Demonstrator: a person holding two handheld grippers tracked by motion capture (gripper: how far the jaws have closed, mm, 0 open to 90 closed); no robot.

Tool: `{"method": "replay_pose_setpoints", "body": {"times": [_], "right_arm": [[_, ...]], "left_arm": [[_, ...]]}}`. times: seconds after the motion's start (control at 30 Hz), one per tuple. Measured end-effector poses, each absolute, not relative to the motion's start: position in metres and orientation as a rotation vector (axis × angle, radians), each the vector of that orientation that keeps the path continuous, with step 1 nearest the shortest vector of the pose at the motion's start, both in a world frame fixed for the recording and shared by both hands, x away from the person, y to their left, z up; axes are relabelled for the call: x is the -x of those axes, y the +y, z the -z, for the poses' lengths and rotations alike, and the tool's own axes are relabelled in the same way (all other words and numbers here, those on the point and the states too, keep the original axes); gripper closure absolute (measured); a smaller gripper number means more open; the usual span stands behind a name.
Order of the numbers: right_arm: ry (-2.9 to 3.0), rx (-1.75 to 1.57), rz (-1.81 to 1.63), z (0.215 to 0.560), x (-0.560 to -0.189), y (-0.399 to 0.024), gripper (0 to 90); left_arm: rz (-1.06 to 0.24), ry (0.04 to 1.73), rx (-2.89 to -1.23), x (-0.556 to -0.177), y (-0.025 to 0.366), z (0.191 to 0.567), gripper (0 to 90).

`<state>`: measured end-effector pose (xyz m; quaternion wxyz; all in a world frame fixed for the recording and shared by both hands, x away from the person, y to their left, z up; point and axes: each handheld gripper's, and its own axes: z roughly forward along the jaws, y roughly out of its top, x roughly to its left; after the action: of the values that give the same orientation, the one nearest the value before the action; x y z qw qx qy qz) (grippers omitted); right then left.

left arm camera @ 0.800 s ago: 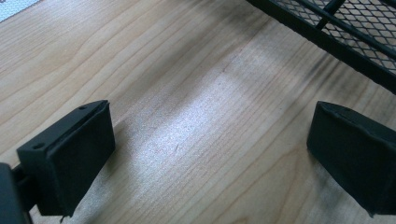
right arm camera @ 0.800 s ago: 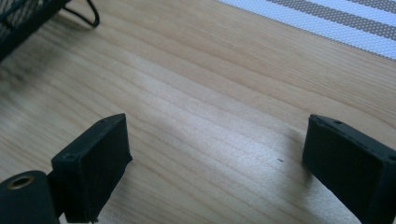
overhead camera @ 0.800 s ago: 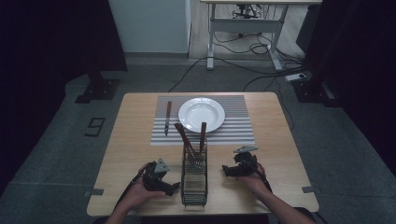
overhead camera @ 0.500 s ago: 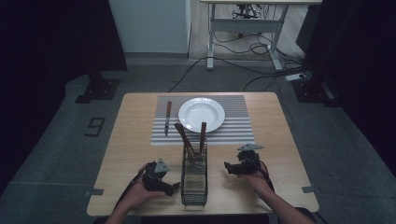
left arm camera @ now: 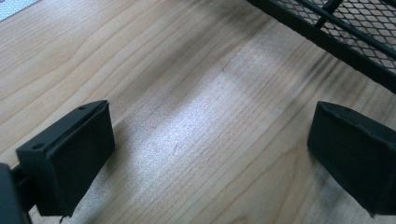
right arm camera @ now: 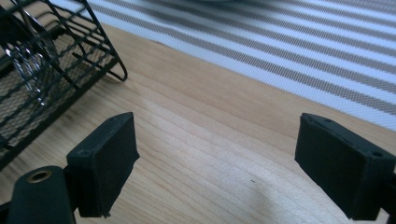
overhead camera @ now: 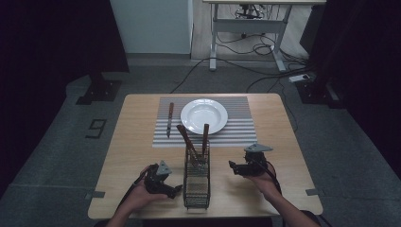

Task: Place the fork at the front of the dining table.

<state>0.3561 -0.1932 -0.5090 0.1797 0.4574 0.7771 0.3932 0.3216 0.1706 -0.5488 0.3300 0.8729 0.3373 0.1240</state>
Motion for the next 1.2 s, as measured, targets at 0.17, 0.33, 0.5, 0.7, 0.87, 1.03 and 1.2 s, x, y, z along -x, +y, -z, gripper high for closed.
{"method": "replay_pose_setpoints", "body": {"times": [0.17,0.33,0.5,0.7,0.87,1.03,1.2], "right_arm": [[2.168,-1.289,-1.137,0.505,-0.358,-0.202,13.6],[2.138,-1.309,-1.177,0.502,-0.362,-0.21,13.9],[2.121,-1.313,-1.206,0.497,-0.362,-0.214,13.9],[2.115,-1.248,-1.259,0.484,-0.358,-0.213,14.4],[2.121,-1.176,-1.293,0.471,-0.354,-0.208,15.0],[2.126,-1.139,-1.337,0.459,-0.352,-0.204,16.7],[2.123,-1.119,-1.387,0.446,-0.351,-0.201,17.9]], "left_arm": [[-0.324,0.882,-2.283,-0.322,0.171,0.549,0.6],[-0.324,0.882,-2.283,-0.322,0.171,0.549,0.7],[-0.325,0.882,-2.283,-0.322,0.171,0.549,0.7],[-0.324,0.881,-2.285,-0.322,0.171,0.549,0.6],[-0.323,0.88,-2.285,-0.322,0.171,0.549,0.5],[-0.324,0.881,-2.285,-0.322,0.171,0.549,0.5],[-0.324,0.88,-2.285,-0.322,0.171,0.549,0.5]]}}
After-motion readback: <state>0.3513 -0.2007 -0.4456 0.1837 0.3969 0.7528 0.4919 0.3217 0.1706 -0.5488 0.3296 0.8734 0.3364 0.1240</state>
